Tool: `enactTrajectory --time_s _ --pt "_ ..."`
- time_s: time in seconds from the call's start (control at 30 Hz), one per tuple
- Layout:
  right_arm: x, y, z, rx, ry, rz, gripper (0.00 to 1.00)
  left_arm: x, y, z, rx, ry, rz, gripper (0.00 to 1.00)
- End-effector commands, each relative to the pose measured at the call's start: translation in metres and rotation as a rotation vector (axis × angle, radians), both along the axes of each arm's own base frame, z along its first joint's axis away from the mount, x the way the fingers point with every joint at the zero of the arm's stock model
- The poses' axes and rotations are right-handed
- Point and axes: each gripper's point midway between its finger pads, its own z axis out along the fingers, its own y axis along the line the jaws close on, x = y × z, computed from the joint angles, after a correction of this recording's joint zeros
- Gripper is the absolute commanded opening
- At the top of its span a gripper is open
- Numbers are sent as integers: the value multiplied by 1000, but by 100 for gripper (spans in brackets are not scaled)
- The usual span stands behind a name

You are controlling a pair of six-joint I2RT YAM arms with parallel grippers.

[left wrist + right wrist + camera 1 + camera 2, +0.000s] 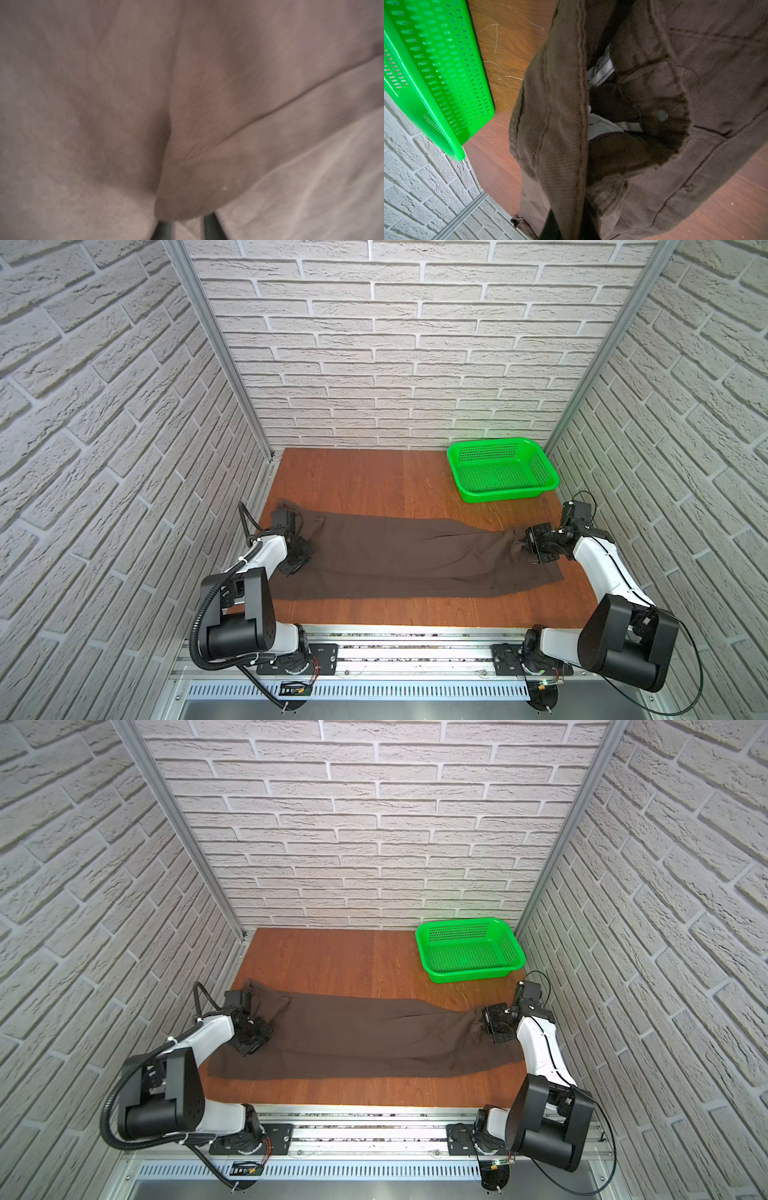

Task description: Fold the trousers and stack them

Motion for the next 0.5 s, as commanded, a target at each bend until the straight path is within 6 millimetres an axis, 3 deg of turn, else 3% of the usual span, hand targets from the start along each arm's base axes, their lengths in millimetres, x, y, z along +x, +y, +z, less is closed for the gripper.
enactTrajectory --time_s 0.0,0.3,0.47 --pt "0 4 14 -12 -33 28 7 21 8 33 50 -126 -23 0" --pt "3 3 41 -31 -82 28 7 24 18 149 115 -409 -3 0" --pt "16 -3 57 -27 -119 -5 7 53 22 188 88 -477 1 0"
